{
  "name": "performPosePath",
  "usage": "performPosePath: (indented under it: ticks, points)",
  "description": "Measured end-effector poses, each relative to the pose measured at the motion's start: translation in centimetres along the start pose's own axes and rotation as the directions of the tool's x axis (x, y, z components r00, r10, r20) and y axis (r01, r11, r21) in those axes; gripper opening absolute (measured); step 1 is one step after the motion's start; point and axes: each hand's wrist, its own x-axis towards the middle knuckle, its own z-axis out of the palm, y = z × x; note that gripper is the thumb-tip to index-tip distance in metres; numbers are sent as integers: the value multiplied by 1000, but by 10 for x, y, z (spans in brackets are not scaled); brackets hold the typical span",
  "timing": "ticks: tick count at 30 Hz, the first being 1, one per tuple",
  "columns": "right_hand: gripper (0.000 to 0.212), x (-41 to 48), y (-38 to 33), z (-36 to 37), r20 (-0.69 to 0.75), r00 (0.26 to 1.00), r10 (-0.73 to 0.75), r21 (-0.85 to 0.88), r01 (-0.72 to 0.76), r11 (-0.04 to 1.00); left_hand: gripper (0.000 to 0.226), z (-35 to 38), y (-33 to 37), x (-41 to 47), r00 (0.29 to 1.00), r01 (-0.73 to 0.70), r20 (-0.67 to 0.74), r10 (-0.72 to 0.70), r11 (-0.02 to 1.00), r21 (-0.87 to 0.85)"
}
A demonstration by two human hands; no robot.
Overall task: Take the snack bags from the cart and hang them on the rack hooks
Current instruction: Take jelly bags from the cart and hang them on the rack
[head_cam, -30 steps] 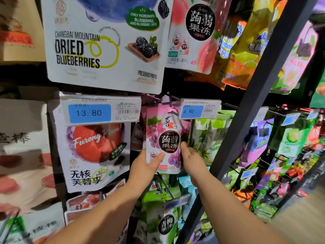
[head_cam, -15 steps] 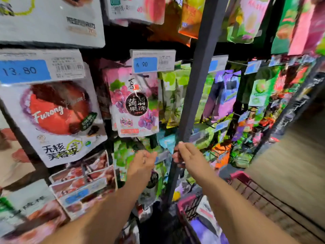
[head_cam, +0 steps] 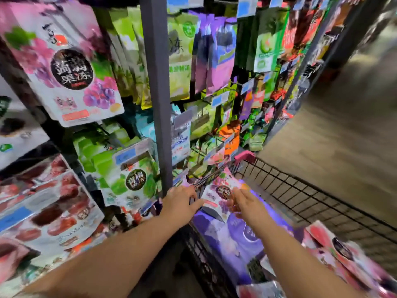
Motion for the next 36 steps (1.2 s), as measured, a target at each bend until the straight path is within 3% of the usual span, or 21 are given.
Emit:
performPosePath:
  ticks: [3,7,14,19,23,28,31,34,36]
  points:
    - [27,7,37,-8,0,994,110,-23,-110,994,45,14,-2,11,999,20,44,-26,991,132]
    - [23,24,72,-9,-5,969,247,13,-247,969,54,30,-7,22,965,43,246,-91,980,195]
    - [33,65,115,20,-57,898,437,34,-435,900,59,45,-11,26,979,17,190,-74,957,289]
    - [58,94,124,41,-127,875,468,51,-465,884,54,45,-11,22,985,8,165,-59,956,293]
    - [118,104,114,53,-256,814,521,125,-507,853,52,44,-9,20,986,6,159,-54,958,287]
    - [128,116,107,60,-292,777,558,182,-528,830,51,43,-9,20,983,8,172,-62,955,295]
    - [114,122,117,58,-239,781,577,369,-477,798,50,43,-10,21,981,8,183,-66,954,298]
    - [65,113,114,54,-80,800,595,503,-483,717,48,42,-10,21,978,7,198,-68,956,293]
    - [45,101,112,49,-2,807,590,541,-496,680,48,41,-10,20,977,5,201,-67,956,293]
